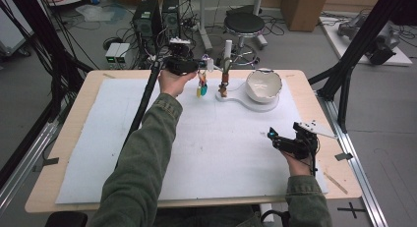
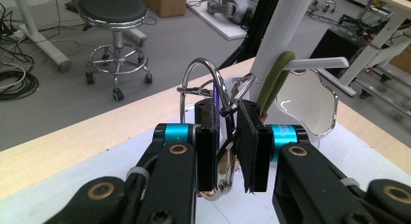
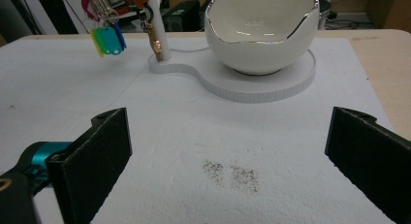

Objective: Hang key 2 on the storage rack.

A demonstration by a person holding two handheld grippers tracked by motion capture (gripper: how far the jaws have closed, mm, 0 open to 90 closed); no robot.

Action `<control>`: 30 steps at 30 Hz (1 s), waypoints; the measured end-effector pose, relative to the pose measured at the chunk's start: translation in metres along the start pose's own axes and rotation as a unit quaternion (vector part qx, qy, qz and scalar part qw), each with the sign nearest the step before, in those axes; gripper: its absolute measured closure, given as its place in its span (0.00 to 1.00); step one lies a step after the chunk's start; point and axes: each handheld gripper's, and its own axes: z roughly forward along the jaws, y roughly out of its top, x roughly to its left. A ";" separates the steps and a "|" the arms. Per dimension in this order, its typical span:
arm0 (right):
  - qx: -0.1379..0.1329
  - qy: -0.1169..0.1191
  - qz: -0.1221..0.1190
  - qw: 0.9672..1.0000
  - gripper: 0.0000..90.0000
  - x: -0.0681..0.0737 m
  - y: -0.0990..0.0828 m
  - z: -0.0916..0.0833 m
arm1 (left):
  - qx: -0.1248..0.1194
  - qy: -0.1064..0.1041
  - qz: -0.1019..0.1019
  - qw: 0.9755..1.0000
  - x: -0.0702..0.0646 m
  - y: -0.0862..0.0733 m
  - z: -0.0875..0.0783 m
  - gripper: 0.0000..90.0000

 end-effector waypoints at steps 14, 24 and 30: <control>-0.003 0.002 0.004 1.000 0.02 -0.001 0.000 0.000 | 0.013 -0.024 0.030 0.999 -0.013 -0.011 0.025 0.87; -0.003 0.003 0.006 1.000 0.02 -0.003 0.001 0.000 | 0.036 -0.024 0.059 0.997 -0.021 -0.021 0.038 0.87; -0.002 0.005 0.007 1.000 0.02 -0.003 0.001 0.001 | 0.045 -0.002 0.057 0.997 -0.022 -0.025 0.041 0.66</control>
